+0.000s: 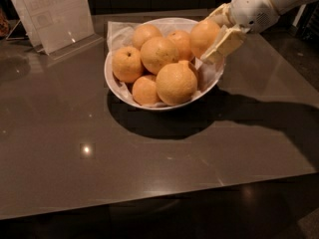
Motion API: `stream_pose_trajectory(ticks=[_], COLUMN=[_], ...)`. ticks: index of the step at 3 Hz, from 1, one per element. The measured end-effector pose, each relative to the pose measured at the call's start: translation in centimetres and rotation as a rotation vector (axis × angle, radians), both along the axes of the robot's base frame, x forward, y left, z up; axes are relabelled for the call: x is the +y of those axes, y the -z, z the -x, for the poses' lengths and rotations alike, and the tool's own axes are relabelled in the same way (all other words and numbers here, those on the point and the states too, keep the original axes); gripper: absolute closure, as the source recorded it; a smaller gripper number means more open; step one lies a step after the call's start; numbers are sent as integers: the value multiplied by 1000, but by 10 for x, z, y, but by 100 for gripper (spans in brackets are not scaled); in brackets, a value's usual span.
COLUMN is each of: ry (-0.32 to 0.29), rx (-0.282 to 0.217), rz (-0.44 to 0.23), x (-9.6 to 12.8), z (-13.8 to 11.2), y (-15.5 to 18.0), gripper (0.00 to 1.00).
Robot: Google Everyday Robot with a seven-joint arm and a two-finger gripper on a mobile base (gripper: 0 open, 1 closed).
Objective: Pick orange from white bowl
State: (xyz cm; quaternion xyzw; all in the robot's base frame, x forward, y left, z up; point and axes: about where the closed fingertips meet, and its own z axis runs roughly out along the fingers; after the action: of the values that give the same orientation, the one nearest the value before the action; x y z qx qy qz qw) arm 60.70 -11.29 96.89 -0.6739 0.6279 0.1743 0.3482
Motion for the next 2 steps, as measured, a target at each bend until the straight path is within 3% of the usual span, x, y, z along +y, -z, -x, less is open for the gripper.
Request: stream_pose_trajectory(ticks=[1, 2], ry=[-13, 23], rx=[-36, -44], rz=[-149, -241], x=[-8, -22], z=[26, 58], y=[-22, -32], gripper=[100, 100])
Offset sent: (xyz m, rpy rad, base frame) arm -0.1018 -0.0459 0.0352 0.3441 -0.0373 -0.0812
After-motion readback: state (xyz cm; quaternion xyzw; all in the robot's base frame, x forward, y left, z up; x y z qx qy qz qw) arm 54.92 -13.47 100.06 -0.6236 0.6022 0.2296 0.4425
